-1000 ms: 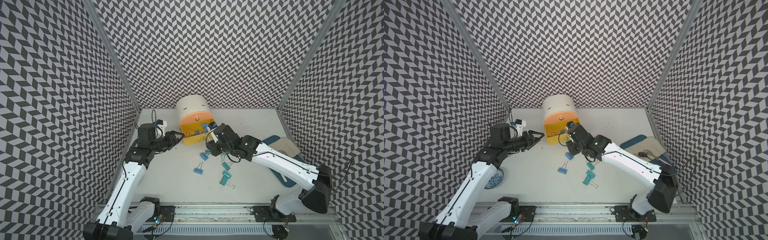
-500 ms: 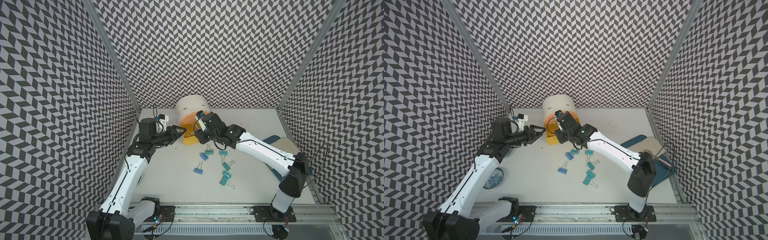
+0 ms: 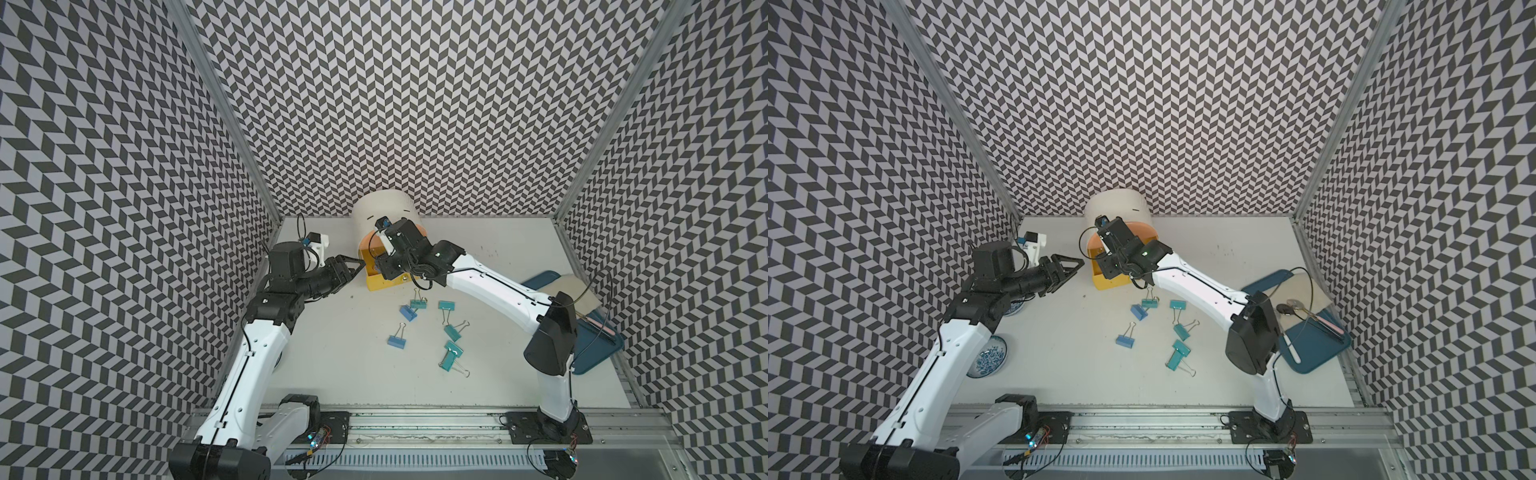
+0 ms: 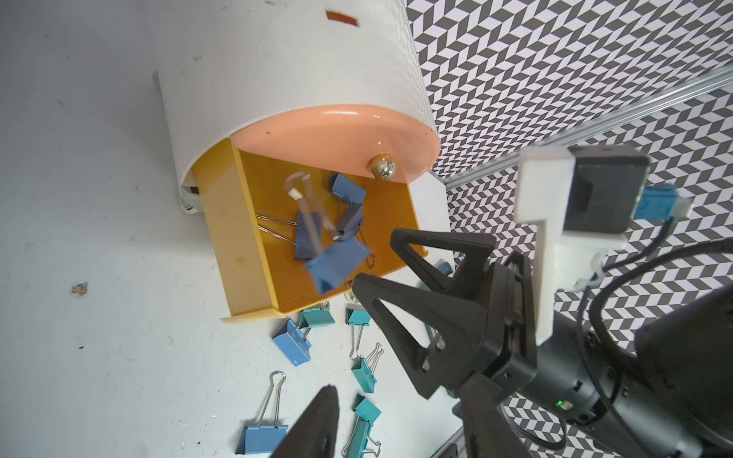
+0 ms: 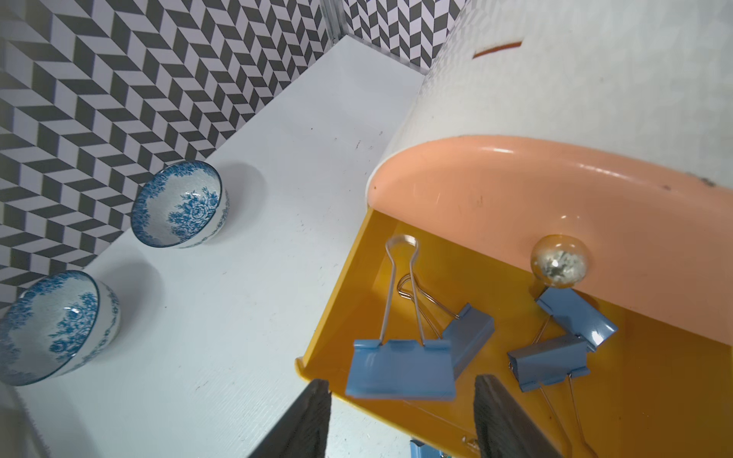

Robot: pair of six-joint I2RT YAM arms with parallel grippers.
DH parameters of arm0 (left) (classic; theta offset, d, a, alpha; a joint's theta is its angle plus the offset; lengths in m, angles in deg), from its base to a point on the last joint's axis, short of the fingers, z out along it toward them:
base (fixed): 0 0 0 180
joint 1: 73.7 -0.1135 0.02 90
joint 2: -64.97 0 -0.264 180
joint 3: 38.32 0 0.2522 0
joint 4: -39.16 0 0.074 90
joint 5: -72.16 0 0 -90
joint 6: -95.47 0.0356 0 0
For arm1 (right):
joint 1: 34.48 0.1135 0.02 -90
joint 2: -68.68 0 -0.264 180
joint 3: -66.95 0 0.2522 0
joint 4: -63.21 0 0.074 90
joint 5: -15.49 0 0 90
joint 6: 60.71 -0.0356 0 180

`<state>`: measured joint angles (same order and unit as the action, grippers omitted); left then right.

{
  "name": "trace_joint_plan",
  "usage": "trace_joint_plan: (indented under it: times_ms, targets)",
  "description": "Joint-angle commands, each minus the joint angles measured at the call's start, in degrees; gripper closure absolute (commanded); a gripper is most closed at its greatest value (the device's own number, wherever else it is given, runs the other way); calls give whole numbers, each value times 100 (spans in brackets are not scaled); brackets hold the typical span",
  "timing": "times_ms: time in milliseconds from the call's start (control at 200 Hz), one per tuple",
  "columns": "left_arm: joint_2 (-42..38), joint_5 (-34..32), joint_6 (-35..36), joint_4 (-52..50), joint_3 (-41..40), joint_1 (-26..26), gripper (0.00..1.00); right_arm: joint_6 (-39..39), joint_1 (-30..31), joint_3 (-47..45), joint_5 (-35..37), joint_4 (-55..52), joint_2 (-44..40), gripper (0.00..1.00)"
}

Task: Put the binder clips in the drawer according to color
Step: Place the binder clip in the drawer, then pick up the binder clip at the center of the board.

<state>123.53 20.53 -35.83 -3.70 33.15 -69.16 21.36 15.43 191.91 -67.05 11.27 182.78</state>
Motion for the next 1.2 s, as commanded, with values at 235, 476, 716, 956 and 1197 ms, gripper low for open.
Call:
trace_joint_plan:
  times_ms: [235,476,716,956,1197]
  targets:
    - [-212,-454,481,-631,-22,-37,46,45,-43,425,-26,40,53,31]
    - [-378,-754,697,-975,-165,-23,46,-27,-43,24,-84,129,-456,31]
    - [-657,-1039,725,-1106,-445,20,46,-82,-43,-749,-242,262,-1207,31]
    - [-733,-1190,634,-1041,-799,269,47,-238,-43,-1627,-395,384,-1860,33]
    - [-946,-1485,457,-926,-1206,690,47,-527,-43,-2336,-559,397,-2305,34]
